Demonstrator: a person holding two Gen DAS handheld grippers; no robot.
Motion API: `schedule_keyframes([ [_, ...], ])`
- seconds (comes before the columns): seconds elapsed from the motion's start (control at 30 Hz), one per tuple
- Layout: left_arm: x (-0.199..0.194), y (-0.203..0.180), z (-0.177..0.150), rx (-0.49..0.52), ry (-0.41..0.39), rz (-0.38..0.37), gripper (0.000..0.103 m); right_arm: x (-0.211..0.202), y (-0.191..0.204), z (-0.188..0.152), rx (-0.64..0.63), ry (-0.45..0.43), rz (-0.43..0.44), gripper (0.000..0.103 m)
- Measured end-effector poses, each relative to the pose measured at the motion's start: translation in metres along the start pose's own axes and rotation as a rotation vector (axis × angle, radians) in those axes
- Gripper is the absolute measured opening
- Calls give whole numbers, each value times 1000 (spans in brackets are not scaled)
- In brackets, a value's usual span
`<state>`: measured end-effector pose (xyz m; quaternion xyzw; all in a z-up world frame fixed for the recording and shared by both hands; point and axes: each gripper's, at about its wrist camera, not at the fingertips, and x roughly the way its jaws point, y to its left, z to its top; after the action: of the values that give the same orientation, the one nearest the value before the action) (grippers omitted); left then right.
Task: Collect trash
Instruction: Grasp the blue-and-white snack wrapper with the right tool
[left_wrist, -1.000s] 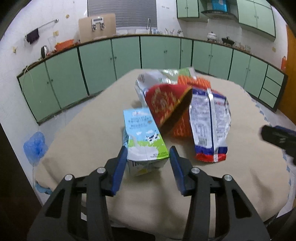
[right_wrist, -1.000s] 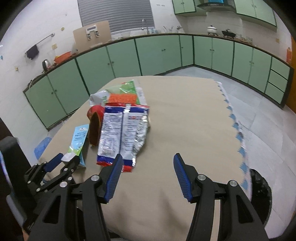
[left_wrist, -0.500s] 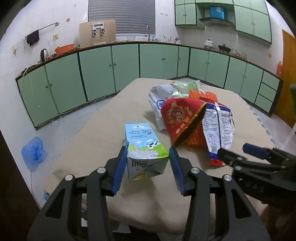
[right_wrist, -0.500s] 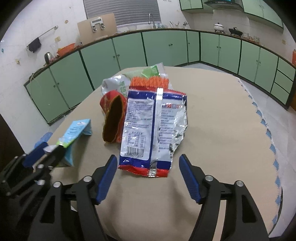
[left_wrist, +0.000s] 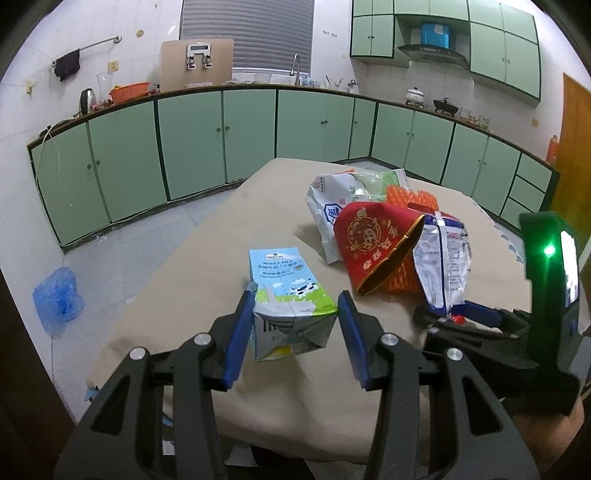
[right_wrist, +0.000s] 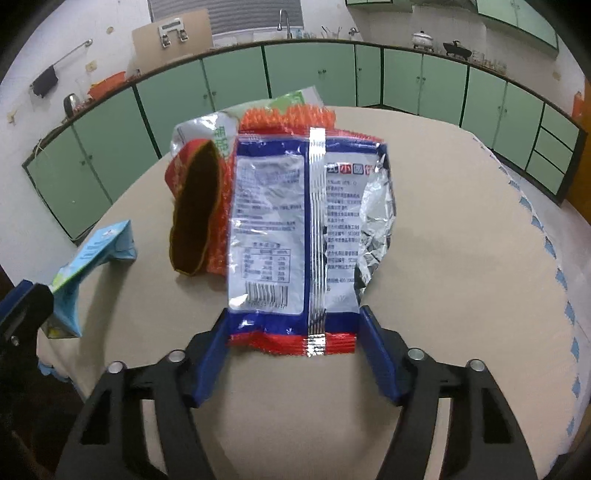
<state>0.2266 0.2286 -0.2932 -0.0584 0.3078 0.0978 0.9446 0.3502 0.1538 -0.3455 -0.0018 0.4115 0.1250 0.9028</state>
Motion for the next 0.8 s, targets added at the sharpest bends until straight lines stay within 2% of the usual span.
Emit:
schedule_keyframes([
  [0.07, 0, 0, 0, 1, -1, -2, 44, -7, -3, 2, -4, -24, 4, 40],
  [0.1, 0, -1, 0, 4, -2, -4, 44, -9, -4, 3, -4, -30, 6, 35],
  [0.13, -1, -3, 0, 7, -3, -4, 44, -11, -6, 3, -5, -32, 7, 22],
  [0.17, -1, -5, 0, 11, -4, -5, 44, -11, -8, 4, -5, -24, 16, 15],
  [0.23, -3, -8, 0, 17, -6, -7, 44, -12, -12, 3, -2, -22, 25, 15],
  [0.3, -6, -9, 1, 19, -11, -4, 44, -17, -14, 2, -8, -30, 33, 10],
  [0.8, -51, -36, 20, 57, -99, -36, 44, -91, -33, 4, 2, -140, 65, 8],
])
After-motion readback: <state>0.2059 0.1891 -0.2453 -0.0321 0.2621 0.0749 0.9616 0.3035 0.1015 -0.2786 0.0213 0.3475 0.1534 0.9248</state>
